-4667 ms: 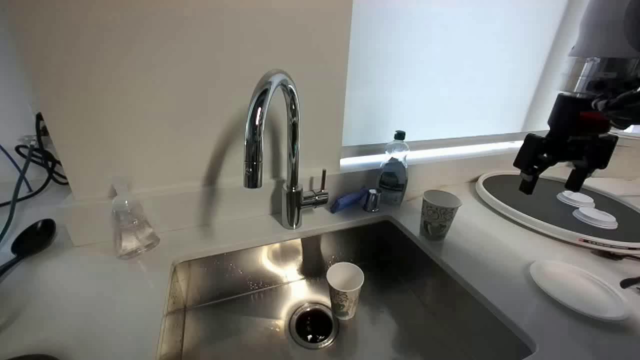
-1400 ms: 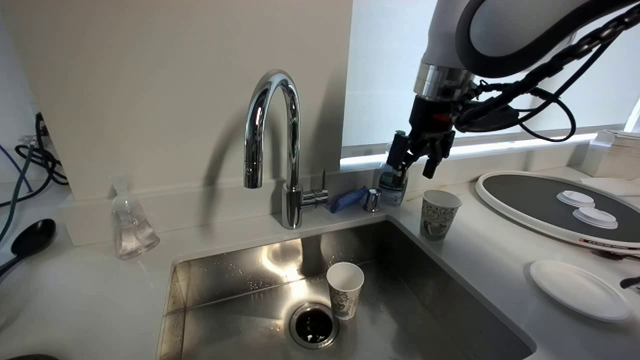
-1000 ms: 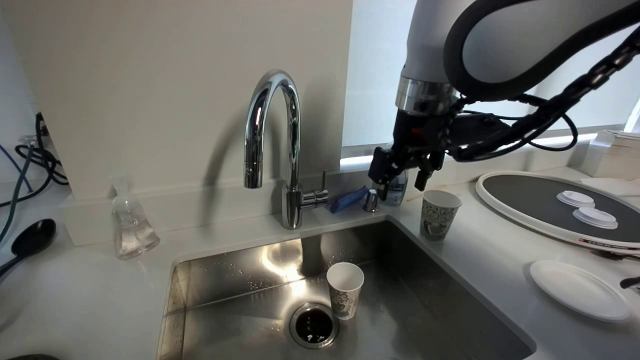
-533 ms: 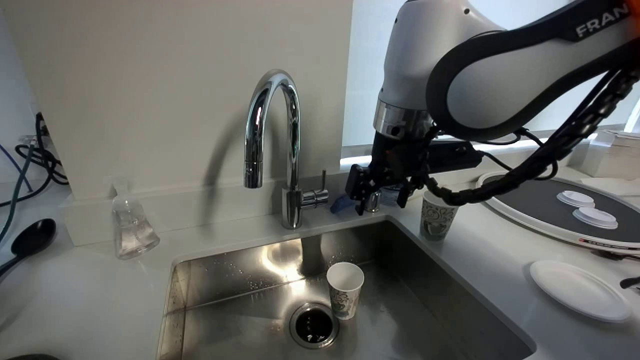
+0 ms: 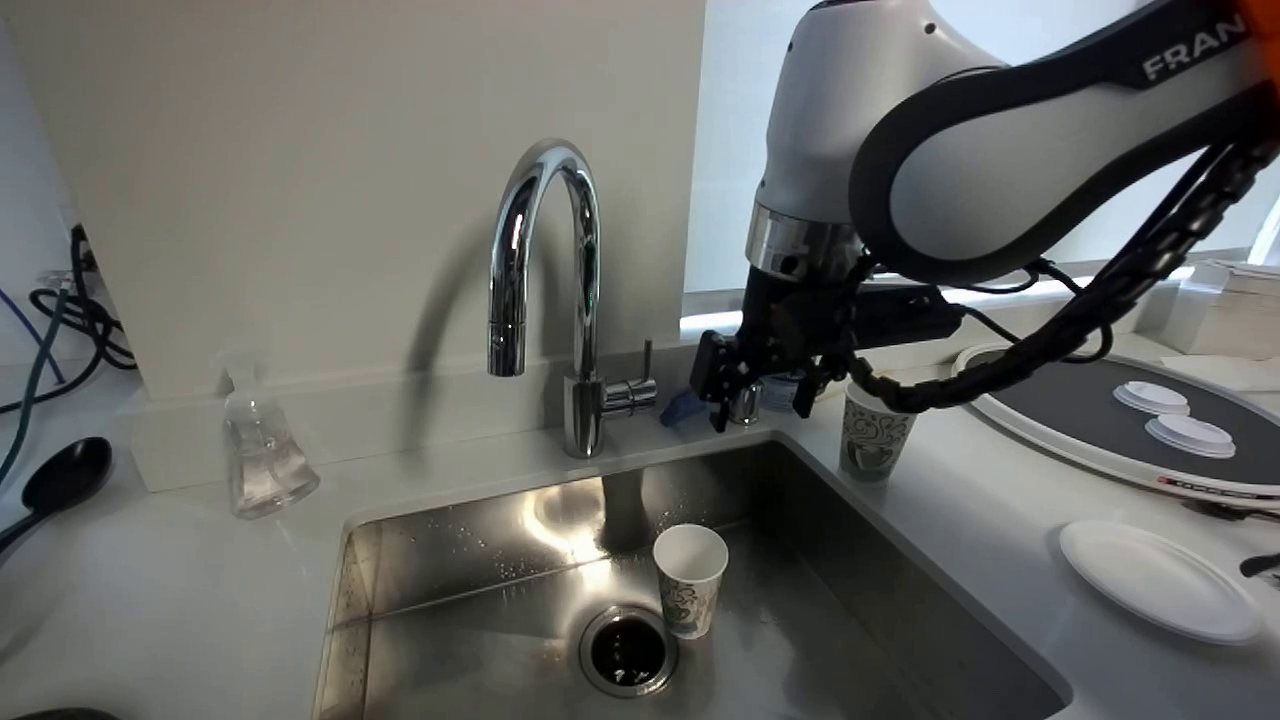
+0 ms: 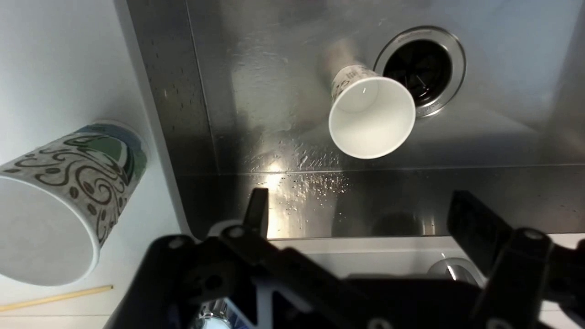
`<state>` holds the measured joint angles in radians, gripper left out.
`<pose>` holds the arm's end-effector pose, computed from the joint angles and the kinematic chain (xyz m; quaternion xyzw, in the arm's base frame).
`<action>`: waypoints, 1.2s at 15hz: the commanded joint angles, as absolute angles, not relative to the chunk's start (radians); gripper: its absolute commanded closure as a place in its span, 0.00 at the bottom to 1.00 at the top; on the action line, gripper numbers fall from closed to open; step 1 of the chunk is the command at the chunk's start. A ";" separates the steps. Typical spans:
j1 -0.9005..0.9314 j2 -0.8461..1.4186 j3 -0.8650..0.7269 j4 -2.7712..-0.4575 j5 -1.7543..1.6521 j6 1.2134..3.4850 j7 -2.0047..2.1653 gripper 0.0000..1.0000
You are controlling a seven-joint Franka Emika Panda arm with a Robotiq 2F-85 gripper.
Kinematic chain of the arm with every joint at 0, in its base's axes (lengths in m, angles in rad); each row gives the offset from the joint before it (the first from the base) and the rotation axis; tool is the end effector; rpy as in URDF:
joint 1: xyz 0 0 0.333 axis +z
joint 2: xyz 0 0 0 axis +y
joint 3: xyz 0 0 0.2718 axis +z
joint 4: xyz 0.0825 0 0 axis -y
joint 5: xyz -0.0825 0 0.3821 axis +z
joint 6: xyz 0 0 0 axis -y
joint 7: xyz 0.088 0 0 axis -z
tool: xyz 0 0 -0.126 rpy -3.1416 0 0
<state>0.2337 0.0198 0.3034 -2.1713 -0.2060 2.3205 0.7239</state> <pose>0.4765 0.2760 0.3356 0.9945 -0.0281 0.0977 0.0237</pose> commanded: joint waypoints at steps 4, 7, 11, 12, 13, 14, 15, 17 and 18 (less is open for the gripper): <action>0.272 0.085 0.293 -2.183 -0.200 2.370 0.746 0.00; 0.290 0.124 0.286 -2.197 -0.209 2.448 0.786 0.00; 0.316 0.173 0.268 -2.211 -0.216 2.518 0.822 0.00; 0.322 0.181 0.261 -2.216 -0.219 2.530 0.823 0.00; 0.329 0.191 0.253 -2.221 -0.225 2.539 0.829 0.00; 0.334 0.200 0.246 -2.223 -0.226 2.543 0.831 0.00; 0.339 0.211 0.239 -2.225 -0.228 2.552 0.838 0.00; 0.347 0.226 0.228 -2.220 -0.218 2.550 0.827 0.00; 0.344 0.209 0.230 -2.212 -0.198 2.522 0.796 0.00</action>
